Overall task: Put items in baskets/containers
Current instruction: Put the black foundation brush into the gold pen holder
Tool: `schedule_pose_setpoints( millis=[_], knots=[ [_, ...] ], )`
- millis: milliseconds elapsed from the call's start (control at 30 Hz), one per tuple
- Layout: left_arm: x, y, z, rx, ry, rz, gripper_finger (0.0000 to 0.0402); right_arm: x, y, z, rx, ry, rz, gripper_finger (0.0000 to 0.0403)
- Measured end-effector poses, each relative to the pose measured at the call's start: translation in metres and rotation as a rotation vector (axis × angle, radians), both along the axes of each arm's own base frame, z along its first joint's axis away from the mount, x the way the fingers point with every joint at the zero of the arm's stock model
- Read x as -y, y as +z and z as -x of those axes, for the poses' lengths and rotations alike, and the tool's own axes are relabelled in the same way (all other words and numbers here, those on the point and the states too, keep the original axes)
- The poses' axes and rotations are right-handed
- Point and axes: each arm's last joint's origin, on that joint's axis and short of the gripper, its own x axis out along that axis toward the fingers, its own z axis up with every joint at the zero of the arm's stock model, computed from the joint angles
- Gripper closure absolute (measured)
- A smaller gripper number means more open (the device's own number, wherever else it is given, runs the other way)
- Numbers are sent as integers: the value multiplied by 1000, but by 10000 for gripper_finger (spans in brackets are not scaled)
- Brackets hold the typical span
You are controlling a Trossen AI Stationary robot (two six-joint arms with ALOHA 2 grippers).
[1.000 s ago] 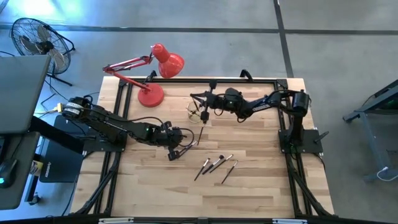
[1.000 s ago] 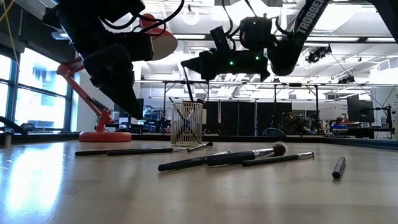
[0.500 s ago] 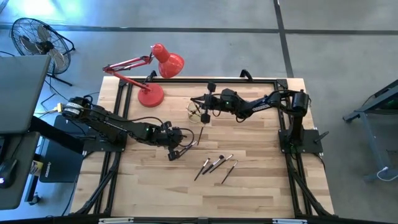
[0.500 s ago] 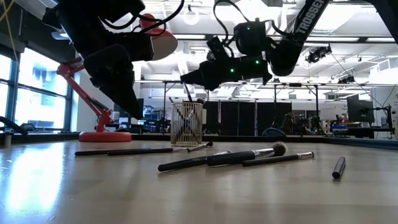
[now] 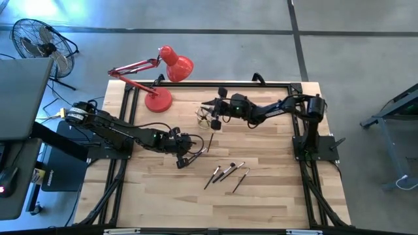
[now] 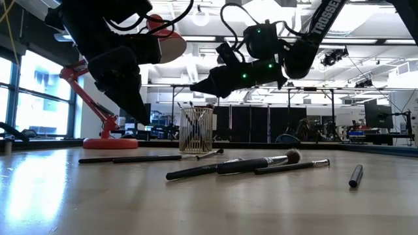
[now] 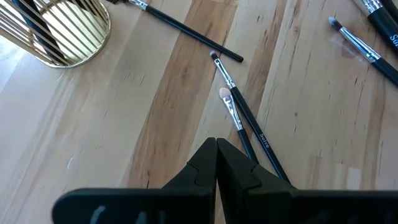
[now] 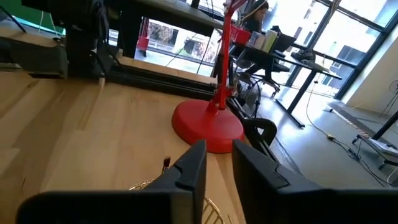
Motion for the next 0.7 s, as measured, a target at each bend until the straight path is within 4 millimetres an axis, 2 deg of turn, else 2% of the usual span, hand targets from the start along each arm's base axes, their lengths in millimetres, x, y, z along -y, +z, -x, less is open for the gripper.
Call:
schedule_pose_setpoints(
  millis=[133, 300, 433, 533, 700],
  knots=[
    [0, 0, 0, 0, 1, -1, 402, -9, 19, 4, -17, 13, 54, 308],
    [0, 0, 0, 1, 2, -2, 402, -32, 49, 21, -143, -88, 30, 307],
    [0, 1, -1, 12, 3, 1, 401, -58, 62, 47, -313, -146, -188, 323],
    [1, 3, -4, 50, 3, 9, 401, -82, 60, 69, -457, -164, -373, 342],
    [1, 10, -12, 164, 15, -12, 402, -122, 35, 103, -529, -209, -428, 385]
  ],
)
